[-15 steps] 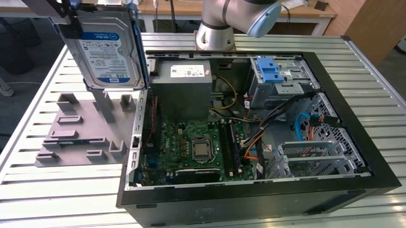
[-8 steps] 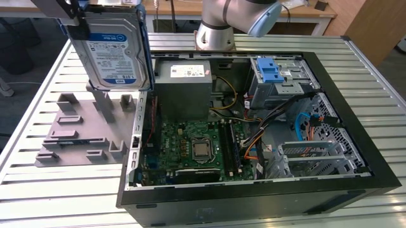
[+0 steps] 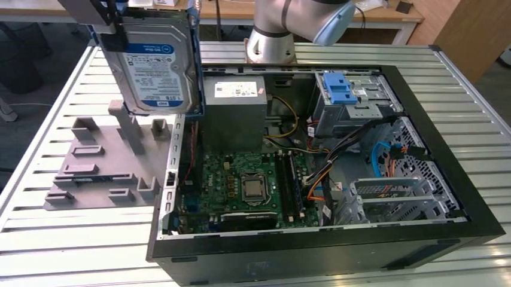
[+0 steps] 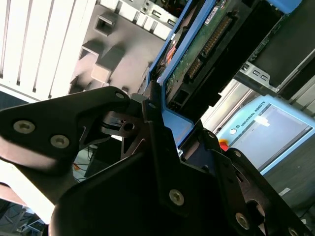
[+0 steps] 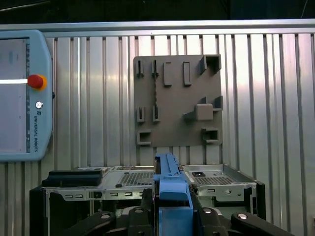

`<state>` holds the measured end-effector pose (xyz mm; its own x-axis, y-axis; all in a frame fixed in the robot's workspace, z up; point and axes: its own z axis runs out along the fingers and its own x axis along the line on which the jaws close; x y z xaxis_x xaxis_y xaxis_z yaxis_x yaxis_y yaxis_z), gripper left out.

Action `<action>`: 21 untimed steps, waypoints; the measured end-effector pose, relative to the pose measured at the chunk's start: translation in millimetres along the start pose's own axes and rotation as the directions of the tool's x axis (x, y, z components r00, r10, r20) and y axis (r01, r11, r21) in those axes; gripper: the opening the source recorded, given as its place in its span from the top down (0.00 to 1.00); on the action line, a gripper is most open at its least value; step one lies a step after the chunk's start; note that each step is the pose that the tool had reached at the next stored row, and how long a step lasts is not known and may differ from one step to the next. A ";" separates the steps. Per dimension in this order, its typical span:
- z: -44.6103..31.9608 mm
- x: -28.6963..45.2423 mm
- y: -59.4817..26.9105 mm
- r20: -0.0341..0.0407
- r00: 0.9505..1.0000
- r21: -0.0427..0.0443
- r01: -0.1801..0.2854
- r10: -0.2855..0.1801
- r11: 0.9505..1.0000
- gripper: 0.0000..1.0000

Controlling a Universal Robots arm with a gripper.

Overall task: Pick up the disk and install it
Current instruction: 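Pick up the disk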

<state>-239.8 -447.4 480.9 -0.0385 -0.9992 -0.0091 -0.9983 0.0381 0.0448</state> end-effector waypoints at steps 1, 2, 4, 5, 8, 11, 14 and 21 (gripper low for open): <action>-0.2 -0.1 -2.7 0.000 1.000 -0.001 0.000 0.000 1.000 0.64; -0.2 -0.2 -5.5 0.000 1.000 -0.001 0.000 0.000 1.000 0.64; -0.3 -0.3 -9.9 0.000 1.000 -0.002 0.000 0.000 1.000 0.64; -0.4 -0.4 -11.8 0.000 1.000 -0.002 0.000 0.000 1.000 0.64; -0.4 -0.6 -17.9 0.000 1.000 -0.002 0.000 0.000 1.000 0.64; -0.5 -0.9 -25.2 0.000 1.000 -0.003 0.000 0.000 1.000 0.64; -0.2 -1.1 -31.6 0.000 1.000 -0.003 0.001 -0.001 1.000 0.64; 0.9 -1.7 -45.7 -0.002 1.000 -0.004 0.029 -0.030 1.000 0.64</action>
<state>-194.1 -447.5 478.0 -0.0090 -0.9999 -0.0089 -0.9988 0.0085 0.0482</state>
